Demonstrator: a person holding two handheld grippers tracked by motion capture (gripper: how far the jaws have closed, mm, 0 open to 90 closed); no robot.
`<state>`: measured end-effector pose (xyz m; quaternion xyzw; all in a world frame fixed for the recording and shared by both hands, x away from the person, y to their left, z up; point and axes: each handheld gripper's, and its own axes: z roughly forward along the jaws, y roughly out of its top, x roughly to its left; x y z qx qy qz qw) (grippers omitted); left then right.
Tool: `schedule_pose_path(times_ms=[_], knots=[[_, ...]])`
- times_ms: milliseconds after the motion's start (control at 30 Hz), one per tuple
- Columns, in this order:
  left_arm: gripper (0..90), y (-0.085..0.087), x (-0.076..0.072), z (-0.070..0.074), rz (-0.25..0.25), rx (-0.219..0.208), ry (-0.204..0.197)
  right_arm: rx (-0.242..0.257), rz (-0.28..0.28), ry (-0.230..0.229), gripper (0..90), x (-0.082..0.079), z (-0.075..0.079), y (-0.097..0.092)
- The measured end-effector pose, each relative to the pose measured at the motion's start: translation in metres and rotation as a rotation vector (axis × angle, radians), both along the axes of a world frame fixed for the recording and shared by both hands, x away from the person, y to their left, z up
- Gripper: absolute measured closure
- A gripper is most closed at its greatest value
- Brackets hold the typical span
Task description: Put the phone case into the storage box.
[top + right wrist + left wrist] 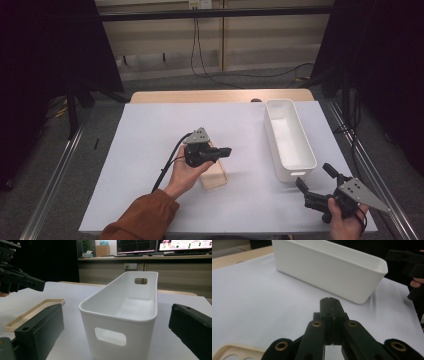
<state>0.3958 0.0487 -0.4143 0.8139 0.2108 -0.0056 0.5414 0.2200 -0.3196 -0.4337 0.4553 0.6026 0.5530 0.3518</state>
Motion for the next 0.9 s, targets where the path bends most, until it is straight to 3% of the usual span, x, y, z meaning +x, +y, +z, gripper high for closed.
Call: schedule_pose_path(times_ms=[300, 500, 533, 633, 700, 767, 900], knots=[[90.0, -0.004, 0.005, 0.002, -0.033, 0.144, 0.047, -0.002, 0.003, 0.001, 0.0, 0.0, 0.0, 0.0], [90.0, -0.011, 0.01, 0.004, -0.044, 0.201, 0.09, -0.002, 0.004, 0.001, 0.0, 0.0, 0.0, 0.001], [90.0, -0.014, 0.012, 0.004, -0.049, 0.236, 0.095, -0.003, 0.005, 0.001, 0.0, 0.0, 0.0, 0.001], [90.0, -0.018, 0.014, 0.003, -0.067, 0.267, 0.118, 0.0, 0.002, 0.002, 0.0, 0.0, 0.0, 0.0], [90.0, -0.02, 0.013, 0.003, -0.064, 0.29, 0.088, 0.001, 0.003, 0.003, 0.0, 0.0, 0.0, 0.0], [90.0, -0.023, 0.013, 0.002, -0.076, 0.307, 0.084, 0.0, 0.004, 0.003, 0.0, 0.0, 0.0, 0.0], [90.0, -0.026, 0.014, -0.003, -0.09, 0.359, 0.114, 0.0, 0.004, 0.002, 0.0, 0.0, 0.0, 0.0]])
